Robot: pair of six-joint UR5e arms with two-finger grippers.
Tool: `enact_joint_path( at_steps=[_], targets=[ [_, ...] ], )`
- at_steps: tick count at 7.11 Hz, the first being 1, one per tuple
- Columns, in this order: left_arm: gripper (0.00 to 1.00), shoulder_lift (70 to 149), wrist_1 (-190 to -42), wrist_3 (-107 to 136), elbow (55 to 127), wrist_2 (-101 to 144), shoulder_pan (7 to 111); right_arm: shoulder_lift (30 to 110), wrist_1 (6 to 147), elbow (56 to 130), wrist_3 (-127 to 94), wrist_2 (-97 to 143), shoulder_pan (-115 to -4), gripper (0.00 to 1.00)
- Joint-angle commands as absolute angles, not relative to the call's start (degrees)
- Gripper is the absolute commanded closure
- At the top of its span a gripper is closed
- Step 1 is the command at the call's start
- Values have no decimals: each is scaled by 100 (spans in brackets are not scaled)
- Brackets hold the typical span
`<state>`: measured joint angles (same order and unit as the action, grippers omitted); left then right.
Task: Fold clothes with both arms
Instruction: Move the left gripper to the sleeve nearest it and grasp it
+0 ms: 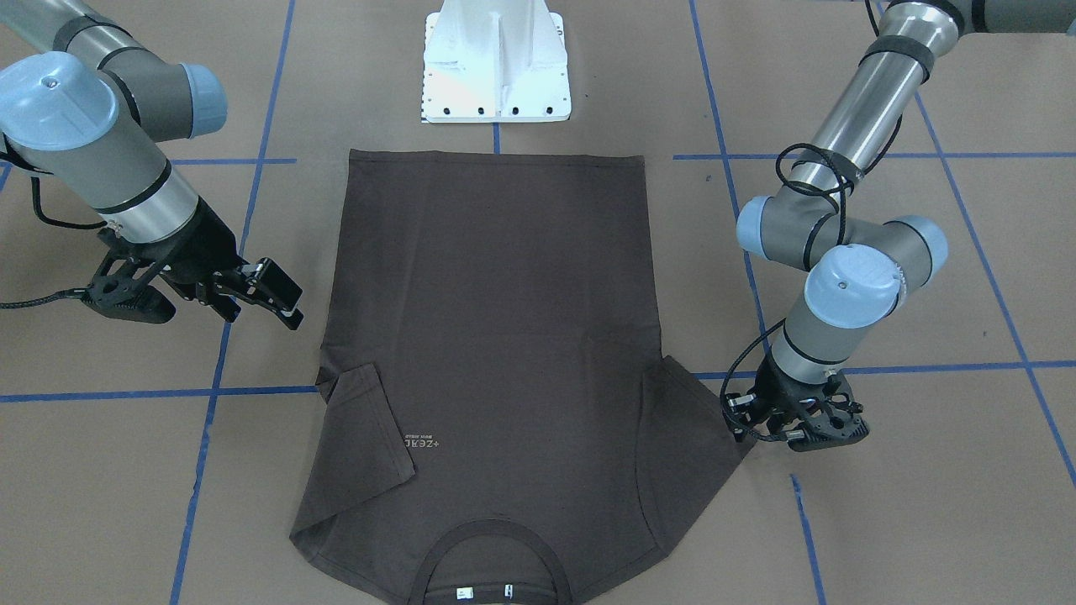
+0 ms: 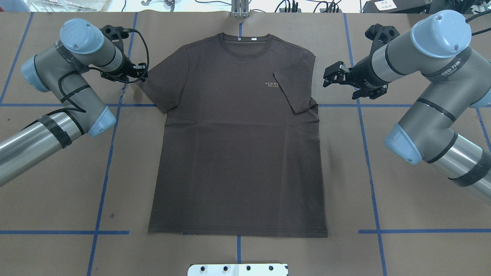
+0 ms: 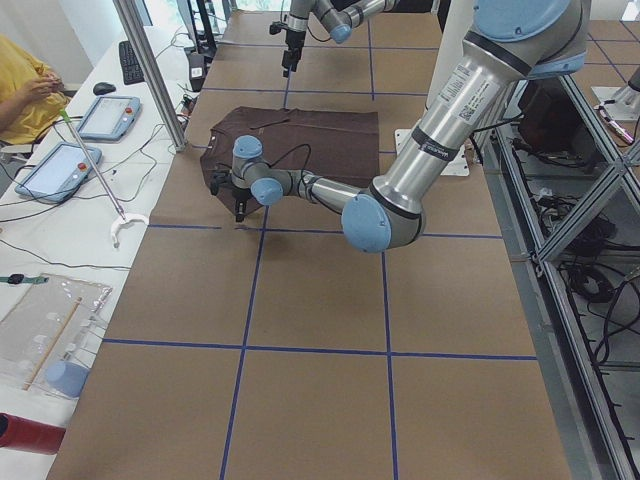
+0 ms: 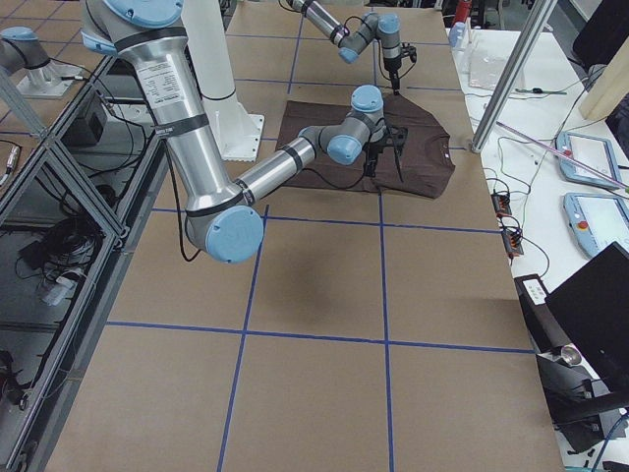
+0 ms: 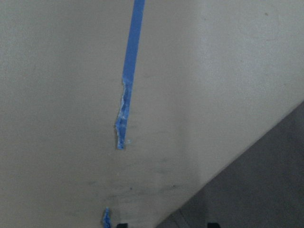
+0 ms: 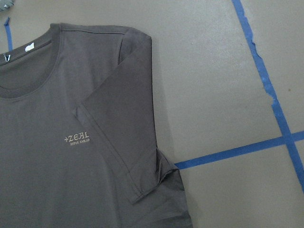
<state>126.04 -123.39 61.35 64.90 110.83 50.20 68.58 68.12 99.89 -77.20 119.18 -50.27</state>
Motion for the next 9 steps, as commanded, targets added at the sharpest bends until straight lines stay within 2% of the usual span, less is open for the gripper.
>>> enact_joint_path(
  at_steps=[1,4,5,6,7,9],
  targets=[
    [45,12656,-12340,6126,6425,11083,5001,6864,6812,9993,-7717,11909,-5027,0],
    [47,12753,-12340,6117,6284,11083,5001,6864,6812,9984,-7717,11909,-5019,0],
    [58,12753,-12340,6117,6275,11083,5001,6864,6820,9976,-7717,11909,-5019,0],
    [94,12753,-12340,6100,6275,11083,5001,6856,6812,9941,-7717,11909,-5010,0],
    [100,12788,-12340,6082,6275,11092,5001,6855,6812,9932,-7717,11909,-5010,0],
    [100,12946,-12288,6091,6397,11135,5001,6856,6812,9888,-7717,11909,-4992,0]
  ],
)
